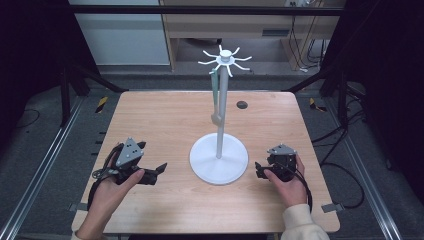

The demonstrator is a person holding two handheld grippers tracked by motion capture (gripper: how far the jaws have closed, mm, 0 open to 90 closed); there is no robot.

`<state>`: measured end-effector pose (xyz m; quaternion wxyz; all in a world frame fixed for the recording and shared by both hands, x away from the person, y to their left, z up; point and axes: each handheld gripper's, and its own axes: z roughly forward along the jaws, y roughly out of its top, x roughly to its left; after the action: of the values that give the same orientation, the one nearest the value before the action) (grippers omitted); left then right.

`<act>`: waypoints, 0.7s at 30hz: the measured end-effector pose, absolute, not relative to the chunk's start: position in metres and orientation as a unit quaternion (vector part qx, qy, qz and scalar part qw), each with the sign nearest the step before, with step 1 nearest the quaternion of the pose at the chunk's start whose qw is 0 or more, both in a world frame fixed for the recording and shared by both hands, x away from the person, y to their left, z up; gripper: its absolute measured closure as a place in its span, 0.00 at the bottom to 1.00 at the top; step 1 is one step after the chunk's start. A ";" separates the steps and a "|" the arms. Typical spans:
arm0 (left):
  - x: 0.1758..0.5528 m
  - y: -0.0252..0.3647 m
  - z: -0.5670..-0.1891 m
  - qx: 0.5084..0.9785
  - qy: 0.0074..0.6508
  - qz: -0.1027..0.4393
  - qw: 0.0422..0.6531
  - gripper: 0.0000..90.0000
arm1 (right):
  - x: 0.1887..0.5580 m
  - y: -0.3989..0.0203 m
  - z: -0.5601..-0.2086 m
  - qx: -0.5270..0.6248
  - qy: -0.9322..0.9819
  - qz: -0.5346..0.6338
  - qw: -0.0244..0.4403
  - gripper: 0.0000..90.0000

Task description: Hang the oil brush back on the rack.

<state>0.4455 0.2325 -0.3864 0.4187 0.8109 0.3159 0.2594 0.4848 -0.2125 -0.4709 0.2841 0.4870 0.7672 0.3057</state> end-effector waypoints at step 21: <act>0.467 0.289 -0.442 0.790 0.389 0.255 0.400 0.05 | 0.485 -0.213 -0.471 0.488 0.768 0.304 0.281 0.10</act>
<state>0.4673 0.2893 -0.4418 0.3999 0.7897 0.3890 0.2552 0.4851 -0.2134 -0.4709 0.2807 0.4884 0.7681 0.3044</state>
